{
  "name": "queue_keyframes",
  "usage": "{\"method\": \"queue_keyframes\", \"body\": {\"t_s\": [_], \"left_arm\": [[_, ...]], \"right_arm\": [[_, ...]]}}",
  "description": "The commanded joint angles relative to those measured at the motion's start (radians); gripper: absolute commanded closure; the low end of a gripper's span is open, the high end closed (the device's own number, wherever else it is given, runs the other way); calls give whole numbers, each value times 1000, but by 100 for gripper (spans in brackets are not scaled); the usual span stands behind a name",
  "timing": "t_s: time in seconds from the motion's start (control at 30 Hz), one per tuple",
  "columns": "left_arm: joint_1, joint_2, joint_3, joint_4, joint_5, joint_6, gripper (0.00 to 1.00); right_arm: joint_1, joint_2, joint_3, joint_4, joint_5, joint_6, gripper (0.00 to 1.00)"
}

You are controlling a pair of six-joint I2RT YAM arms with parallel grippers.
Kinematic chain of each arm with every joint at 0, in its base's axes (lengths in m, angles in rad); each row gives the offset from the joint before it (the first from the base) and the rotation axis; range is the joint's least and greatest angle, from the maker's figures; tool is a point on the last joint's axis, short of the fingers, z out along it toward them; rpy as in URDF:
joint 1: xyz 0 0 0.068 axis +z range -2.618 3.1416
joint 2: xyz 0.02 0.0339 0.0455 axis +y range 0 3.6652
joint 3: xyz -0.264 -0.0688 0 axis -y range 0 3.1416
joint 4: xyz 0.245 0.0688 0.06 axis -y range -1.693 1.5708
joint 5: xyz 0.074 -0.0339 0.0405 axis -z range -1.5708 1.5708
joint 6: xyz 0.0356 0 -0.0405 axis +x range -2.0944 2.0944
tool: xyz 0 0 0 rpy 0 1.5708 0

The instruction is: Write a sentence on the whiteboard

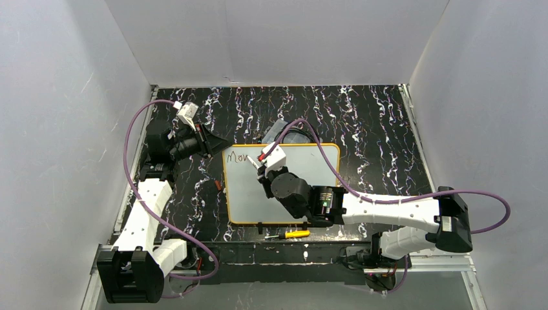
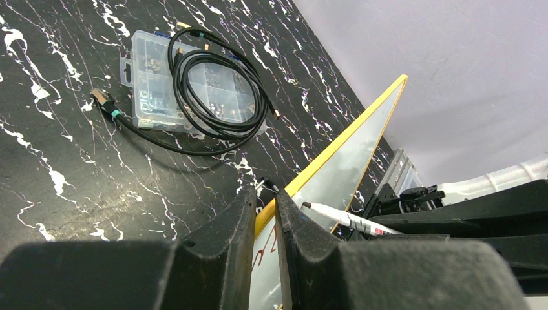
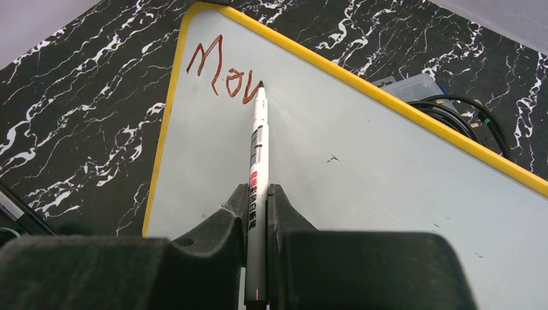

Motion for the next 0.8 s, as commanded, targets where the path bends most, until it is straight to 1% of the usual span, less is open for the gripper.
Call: {"method": "queue_keyframes", "body": {"t_s": [0.0, 0.3, 0.63, 0.77], "left_arm": [[-19, -20, -3, -33, 71, 0, 85], [-19, -20, -2, -33, 71, 1, 84], [-19, -18, -3, -33, 71, 1, 84], [-19, -19, -3, -35, 71, 2, 84]], "right_arm": [[-12, -20, 6, 34, 87, -18, 99], [-9, -91, -64, 110, -31, -69, 99], [-9, -48, -41, 82, -45, -65, 99], [-9, -34, -28, 65, -28, -61, 99]]}}
